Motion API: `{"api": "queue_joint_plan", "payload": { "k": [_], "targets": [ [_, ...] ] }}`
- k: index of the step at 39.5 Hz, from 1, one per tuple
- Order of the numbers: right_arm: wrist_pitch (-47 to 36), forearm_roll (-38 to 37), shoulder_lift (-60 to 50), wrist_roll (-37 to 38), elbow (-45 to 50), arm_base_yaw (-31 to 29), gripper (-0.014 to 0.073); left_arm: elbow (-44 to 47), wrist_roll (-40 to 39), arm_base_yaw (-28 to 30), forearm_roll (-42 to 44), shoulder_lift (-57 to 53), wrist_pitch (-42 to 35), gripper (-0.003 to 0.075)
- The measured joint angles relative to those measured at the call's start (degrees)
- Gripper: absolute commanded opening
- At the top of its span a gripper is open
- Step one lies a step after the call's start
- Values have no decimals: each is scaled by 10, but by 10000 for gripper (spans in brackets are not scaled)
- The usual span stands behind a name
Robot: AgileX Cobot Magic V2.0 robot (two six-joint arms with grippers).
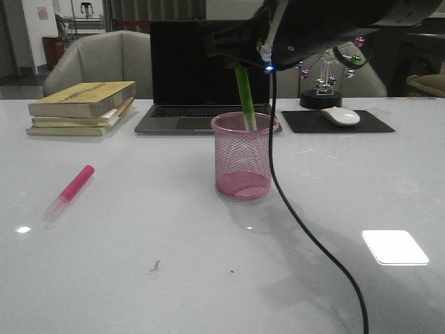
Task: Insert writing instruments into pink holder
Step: 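Lower the green marker into the holder and open the right gripper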
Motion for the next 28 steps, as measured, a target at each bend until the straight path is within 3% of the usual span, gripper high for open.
{"api": "queue_joint_plan", "payload": {
  "k": [8,21,28],
  "targets": [
    [28,0,5,0,0,0,325,0,0,0,1,0,0,375],
    [22,0,-2,1,0,0,328,0,0,0,1,0,1,375],
    [85,0,-56,0,0,-2,328,0,0,0,1,0,2,375]
  ]
}}
